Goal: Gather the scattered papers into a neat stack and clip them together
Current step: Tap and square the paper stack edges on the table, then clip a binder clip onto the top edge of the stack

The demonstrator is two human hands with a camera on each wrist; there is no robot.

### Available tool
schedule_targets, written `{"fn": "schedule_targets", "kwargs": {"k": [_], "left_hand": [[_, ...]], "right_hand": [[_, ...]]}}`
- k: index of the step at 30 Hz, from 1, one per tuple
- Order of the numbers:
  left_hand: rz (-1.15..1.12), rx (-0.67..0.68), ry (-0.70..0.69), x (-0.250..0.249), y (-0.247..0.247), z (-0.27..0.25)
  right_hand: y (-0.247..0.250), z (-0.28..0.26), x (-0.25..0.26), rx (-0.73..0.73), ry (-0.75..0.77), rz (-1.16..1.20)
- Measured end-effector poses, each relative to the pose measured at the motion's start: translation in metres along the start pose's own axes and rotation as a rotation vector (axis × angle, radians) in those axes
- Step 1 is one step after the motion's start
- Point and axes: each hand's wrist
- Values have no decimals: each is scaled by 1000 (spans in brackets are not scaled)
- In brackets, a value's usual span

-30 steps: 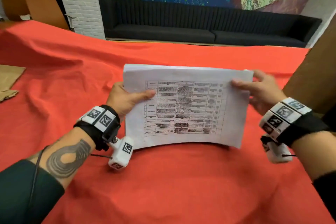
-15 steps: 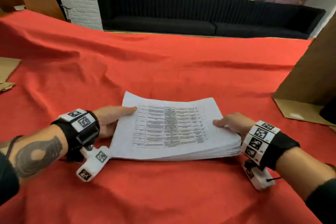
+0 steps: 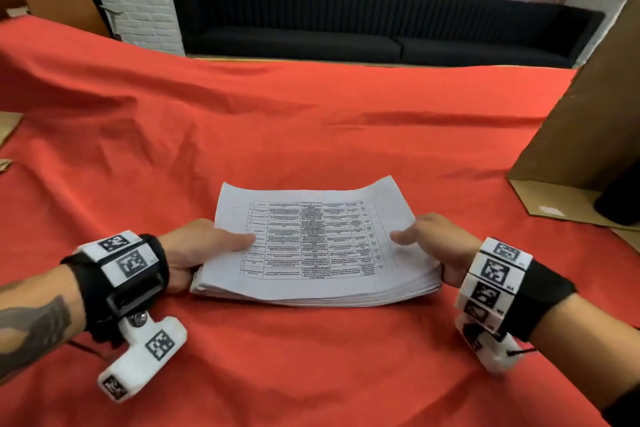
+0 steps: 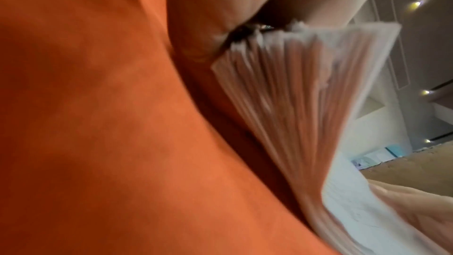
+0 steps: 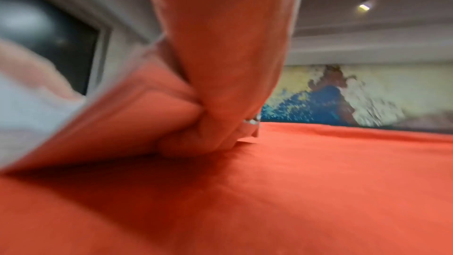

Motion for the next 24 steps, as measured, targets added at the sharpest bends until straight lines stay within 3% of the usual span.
{"fn": "schedule_targets", "kwargs": {"k": [5, 9, 11, 14, 16, 18, 19, 21, 24], "left_hand": [[-69, -11, -58, 10, -3, 0], [-11, 207, -1, 1, 2, -7], [330, 212, -23, -13, 7, -11], [1227, -133, -78, -47, 6, -14], [1495, -194, -290, -69, -9, -9], [1466, -7, -480, -87, -39, 1], [1426, 89, -510, -93, -60, 8], [1400, 215, -506, -100, -106, 27], [1451, 265, -441, -97, -155, 66]], "right_hand": [[-4, -19, -4, 11, -63, 57], [-7, -22, -2, 61, -107, 104], [-5, -25, -5, 73, -96, 114], [1, -32, -11, 142, -108, 101], [2, -39, -11, 186, -116, 54], [1, -42, -11, 191, -107, 26], [0, -44, -11, 179, -98, 15], [-2, -47, -12, 119, -85, -51], [3, -54, -16, 12, -27, -307]]}}
Point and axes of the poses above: each hand's wrist, its own z-axis towards the middle knuckle, its own y-axis out of the back of the hand, x = y × z, and after that the axes turned 5 degrees about -y, right-handed
